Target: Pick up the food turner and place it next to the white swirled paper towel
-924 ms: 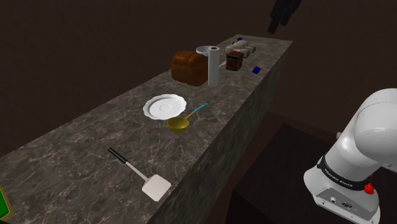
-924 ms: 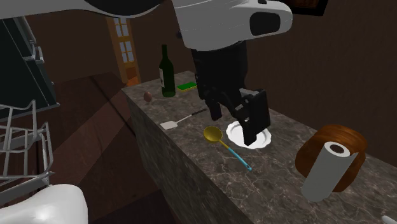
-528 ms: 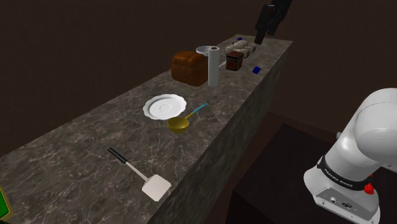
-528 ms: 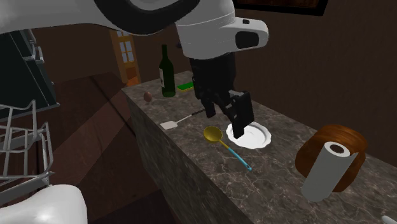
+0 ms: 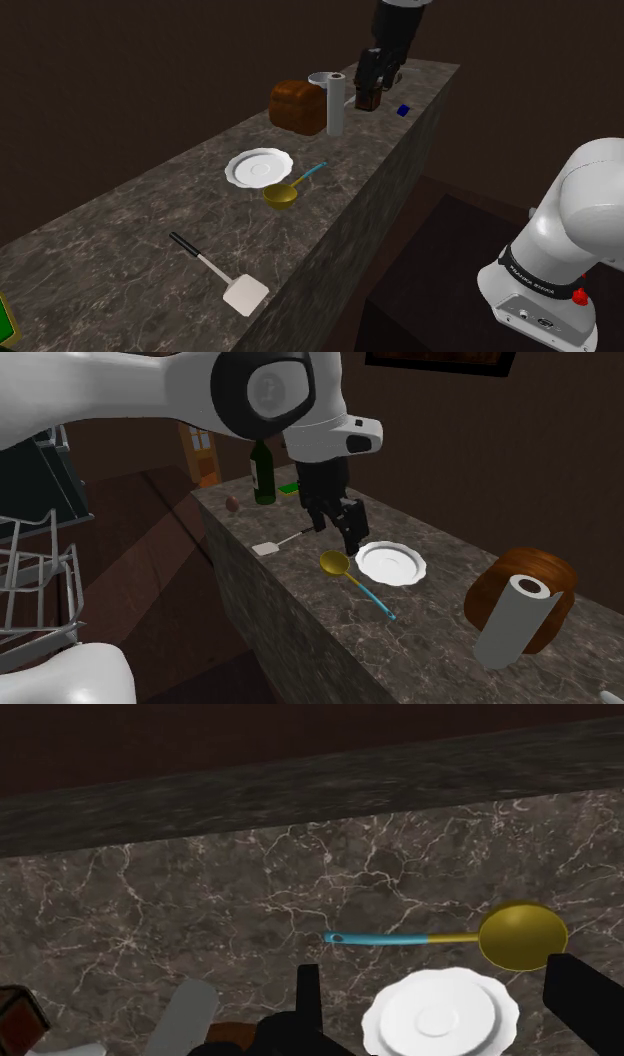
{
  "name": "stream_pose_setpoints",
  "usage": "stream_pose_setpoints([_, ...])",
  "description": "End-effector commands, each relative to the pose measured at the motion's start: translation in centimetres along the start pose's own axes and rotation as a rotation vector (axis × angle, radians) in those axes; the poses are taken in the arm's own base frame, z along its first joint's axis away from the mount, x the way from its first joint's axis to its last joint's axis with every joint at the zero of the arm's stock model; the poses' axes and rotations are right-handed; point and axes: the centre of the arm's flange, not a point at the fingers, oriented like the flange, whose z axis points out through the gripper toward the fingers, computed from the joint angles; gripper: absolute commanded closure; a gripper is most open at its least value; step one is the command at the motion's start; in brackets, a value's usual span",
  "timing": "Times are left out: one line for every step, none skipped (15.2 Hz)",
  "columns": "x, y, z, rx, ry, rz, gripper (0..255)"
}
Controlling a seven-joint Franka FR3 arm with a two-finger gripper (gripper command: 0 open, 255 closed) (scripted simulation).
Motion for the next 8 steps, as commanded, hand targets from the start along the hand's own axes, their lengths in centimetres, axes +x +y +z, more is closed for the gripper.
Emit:
stream_pose_setpoints([0.8,-2.2,1.1,0.005,-0.006,-0.004,0])
stream_pose_setpoints([1.1,-3.3,1.7,0.007,-0.009,-0.006,0])
stream_pose_setpoints([1.5,-4.4,2.4,0.009,-0.013,-0.008,0])
stream_pose_setpoints([1.9,-5.4,3.0,0.011,-0.016,-0.01,0])
stream_pose_setpoints([2.2,-6.5,3.6,0.013,-0.019,-0.012,0])
stream_pose_setpoints([2.6,-7.6,4.3,0.015,-0.022,-0.015,0])
stream_pose_setpoints([2.9,-8.7,4.9,0.017,-0.026,-0.017,0])
stream_pose_setpoints([3.3,-9.8,5.5,0.019,-0.029,-0.019,0])
